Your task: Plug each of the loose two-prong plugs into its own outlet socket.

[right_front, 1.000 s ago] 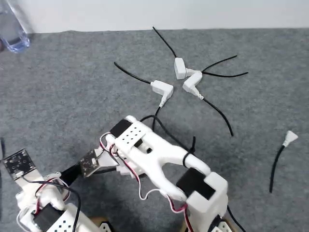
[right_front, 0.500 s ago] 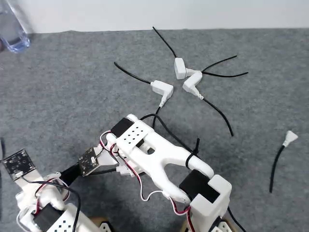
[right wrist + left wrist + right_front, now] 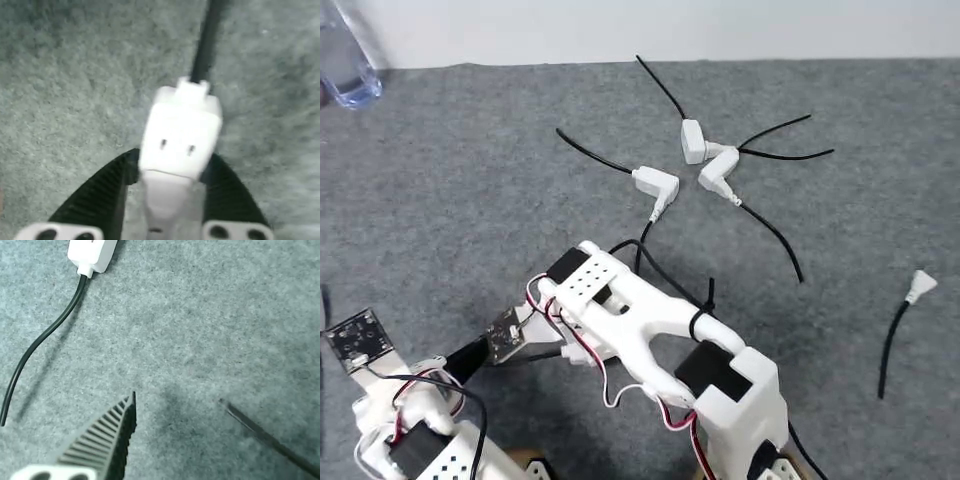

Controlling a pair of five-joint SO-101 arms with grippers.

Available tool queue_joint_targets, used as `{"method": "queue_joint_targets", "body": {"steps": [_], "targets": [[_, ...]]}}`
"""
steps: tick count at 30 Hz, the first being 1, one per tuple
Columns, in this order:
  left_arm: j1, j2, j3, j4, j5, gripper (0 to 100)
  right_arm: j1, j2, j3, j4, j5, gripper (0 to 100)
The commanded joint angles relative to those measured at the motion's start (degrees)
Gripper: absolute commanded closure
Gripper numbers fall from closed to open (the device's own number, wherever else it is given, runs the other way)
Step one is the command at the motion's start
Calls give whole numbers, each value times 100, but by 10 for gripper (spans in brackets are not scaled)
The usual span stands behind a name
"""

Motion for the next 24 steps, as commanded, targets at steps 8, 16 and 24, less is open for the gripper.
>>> {"method": "queue_joint_targets", "body": {"steps": [8, 16, 24], "targets": [[-18, -53, -57, -18, -44, 349, -57, -4, 62, -13, -9, 991], [-18, -53, -57, -18, -44, 349, 154, -31, -62, -22, -18, 991], [-9, -53, -57, -18, -35, 349, 1015, -31, -967, 356, -26, 991]]}}
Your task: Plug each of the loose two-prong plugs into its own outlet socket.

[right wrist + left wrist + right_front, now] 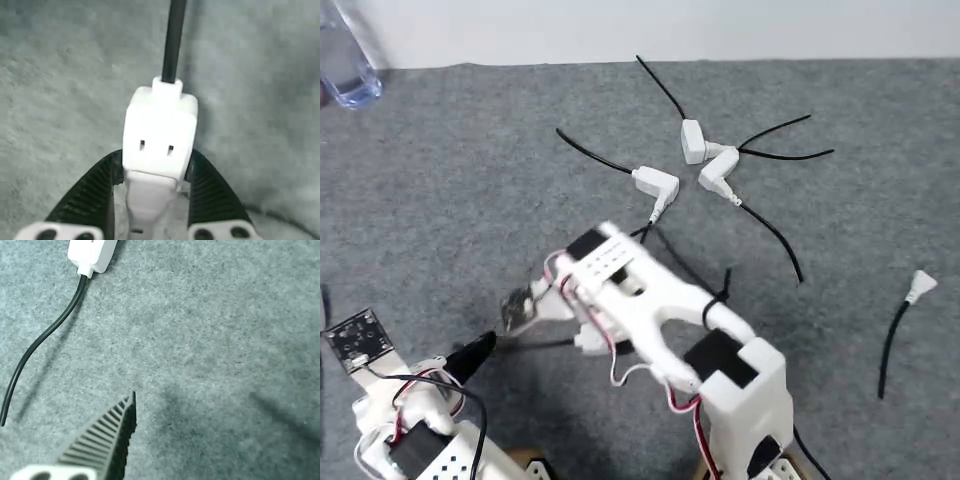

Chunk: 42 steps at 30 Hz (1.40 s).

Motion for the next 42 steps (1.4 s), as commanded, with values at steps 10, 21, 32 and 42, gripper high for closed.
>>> {"method": "queue_joint_targets", "body": {"steps": [10, 21, 32, 42], "targets": [[-9, -53, -57, -18, -18, 349, 813, -57, -2866, 1710, -35, 991], [0, -53, -57, -18, -9, 349, 2255, 4, -5512, 1684, -1530, 991], [9, -53, -57, -9, -9, 349, 2958, 1209, -5538, -752, -2558, 991], [18, -53, -57, -9, -9, 349, 3090, 2097, -5538, -1868, -2567, 991]]}}
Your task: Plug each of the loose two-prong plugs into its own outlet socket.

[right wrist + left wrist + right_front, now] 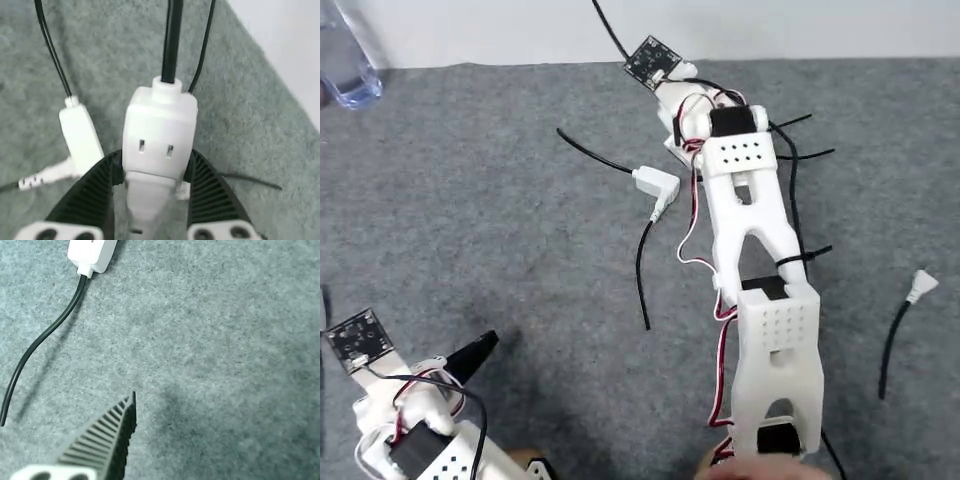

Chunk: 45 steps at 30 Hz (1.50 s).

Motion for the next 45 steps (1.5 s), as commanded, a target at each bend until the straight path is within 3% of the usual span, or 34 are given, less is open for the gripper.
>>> {"method": "queue_joint_targets", "body": {"steps": [1, 5, 10, 12, 20, 32, 45], "targets": [[18, -53, -57, -9, -9, 349, 75, -4, -343, -330, -44, 991], [18, -53, -57, -9, -9, 349, 48, 48, -343, -321, -44, 936], [18, -53, -57, 0, -9, 349, 57, 48, -316, -268, -44, 665], [18, -53, -57, 9, -9, 349, 48, 48, -334, -145, -26, 613], [18, -53, -57, 9, -9, 349, 48, -48, -396, 330, -9, 626], [26, -53, -57, 9, 0, 349, -409, -1437, -1081, 3952, -18, 626], [149, -53, -66, 9, 0, 349, -778, -4338, 3024, 3899, -378, 627]]}}
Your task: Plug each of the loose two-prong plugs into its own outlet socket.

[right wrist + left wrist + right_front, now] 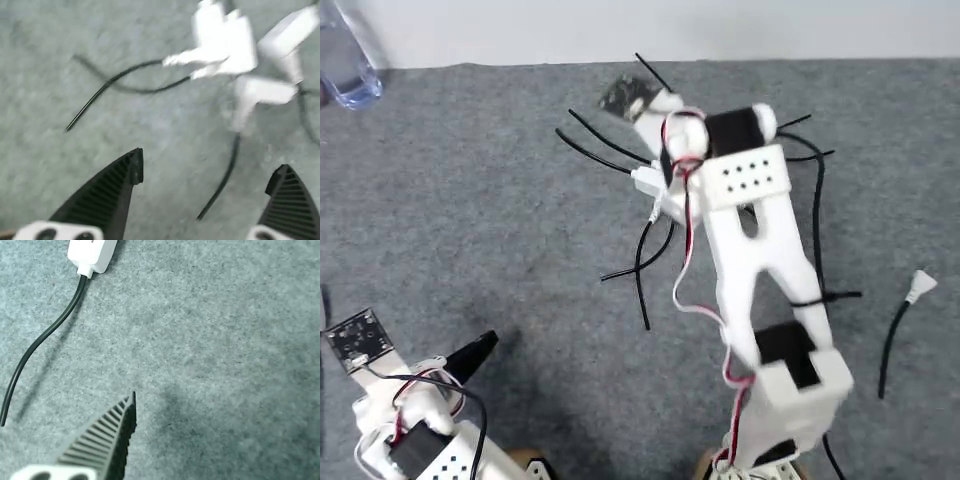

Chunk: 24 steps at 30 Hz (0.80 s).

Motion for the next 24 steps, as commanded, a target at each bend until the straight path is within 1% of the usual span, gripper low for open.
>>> {"method": "queue_joint_targets", "body": {"steps": [1, 5, 8, 17, 20, 24], "targets": [[255, -53, -66, 18, 0, 349, -119, -1156, 1046, 233, -62, 627], [422, -53, -66, 18, 0, 350, -84, -2176, 2295, 189, -62, 627], [431, -53, -66, 18, 0, 350, -13, -2976, 3508, -154, -62, 627], [448, -53, -66, 18, 0, 350, 48, -5745, 7631, -2712, -62, 627], [448, -53, -66, 18, 0, 350, 48, -6738, 8519, -3204, -35, 627], [510, -53, -66, 9, 9, 350, 40, -7987, 9538, -3556, -62, 627]]}}
